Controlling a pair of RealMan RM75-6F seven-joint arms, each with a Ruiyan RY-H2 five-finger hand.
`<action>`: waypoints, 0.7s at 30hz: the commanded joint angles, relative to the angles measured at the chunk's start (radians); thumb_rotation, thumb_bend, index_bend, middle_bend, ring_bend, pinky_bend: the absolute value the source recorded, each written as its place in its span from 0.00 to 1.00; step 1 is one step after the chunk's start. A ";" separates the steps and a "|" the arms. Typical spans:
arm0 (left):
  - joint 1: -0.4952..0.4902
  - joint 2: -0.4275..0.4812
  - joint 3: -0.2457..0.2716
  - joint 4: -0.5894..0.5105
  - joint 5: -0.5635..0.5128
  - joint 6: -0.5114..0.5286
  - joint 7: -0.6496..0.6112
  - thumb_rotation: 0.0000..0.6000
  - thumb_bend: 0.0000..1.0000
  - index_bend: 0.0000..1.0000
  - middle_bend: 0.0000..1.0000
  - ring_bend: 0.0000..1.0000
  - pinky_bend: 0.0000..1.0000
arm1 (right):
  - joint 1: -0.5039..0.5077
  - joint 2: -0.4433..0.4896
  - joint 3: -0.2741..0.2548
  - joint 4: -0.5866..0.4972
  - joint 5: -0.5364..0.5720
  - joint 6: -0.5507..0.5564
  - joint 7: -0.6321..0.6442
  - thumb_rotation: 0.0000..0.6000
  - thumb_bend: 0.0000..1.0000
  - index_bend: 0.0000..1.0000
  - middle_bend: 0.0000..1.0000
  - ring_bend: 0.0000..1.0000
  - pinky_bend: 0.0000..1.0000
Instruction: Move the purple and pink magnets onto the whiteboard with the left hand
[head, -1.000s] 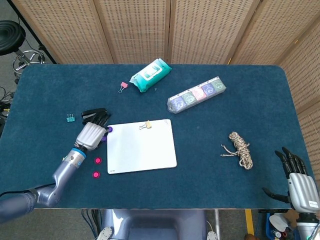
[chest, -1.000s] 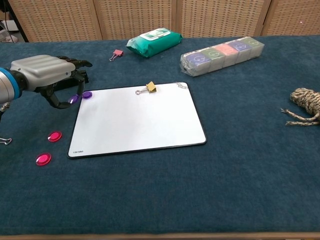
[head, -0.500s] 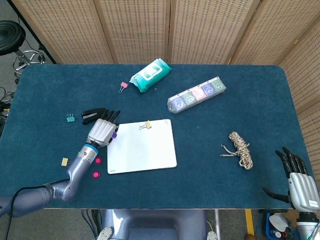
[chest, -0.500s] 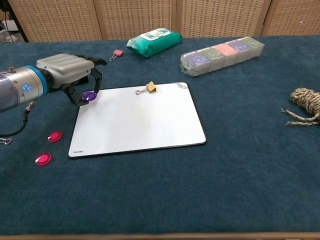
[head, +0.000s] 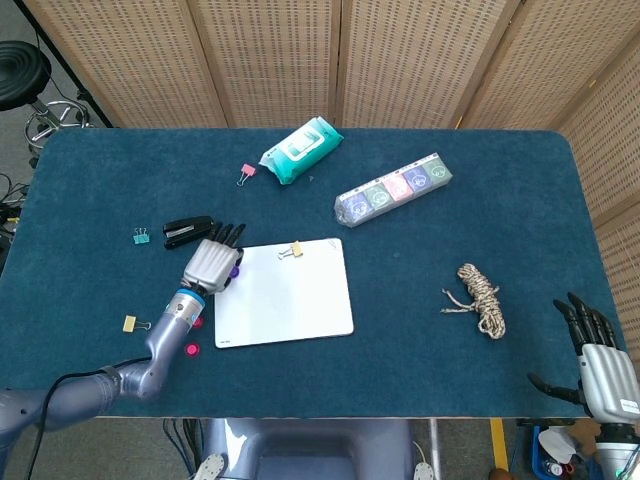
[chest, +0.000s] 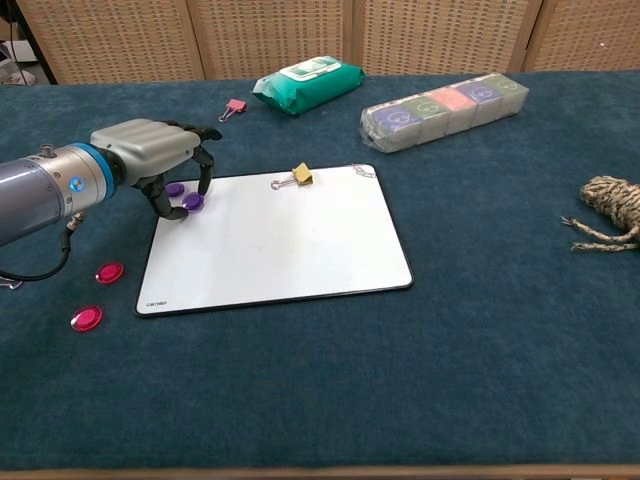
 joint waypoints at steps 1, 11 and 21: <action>-0.004 -0.004 -0.003 0.004 -0.002 0.000 -0.002 1.00 0.31 0.54 0.00 0.00 0.00 | 0.000 0.001 0.000 -0.001 0.000 0.000 0.001 1.00 0.00 0.08 0.00 0.00 0.00; -0.016 -0.007 0.001 -0.005 -0.020 0.001 0.026 1.00 0.30 0.44 0.00 0.00 0.00 | -0.002 0.003 0.000 -0.003 -0.002 0.004 0.004 1.00 0.00 0.08 0.00 0.00 0.00; -0.010 0.043 0.000 -0.096 -0.015 0.027 0.021 1.00 0.30 0.35 0.00 0.00 0.00 | -0.005 0.008 0.000 -0.004 -0.007 0.011 0.014 1.00 0.00 0.08 0.00 0.00 0.00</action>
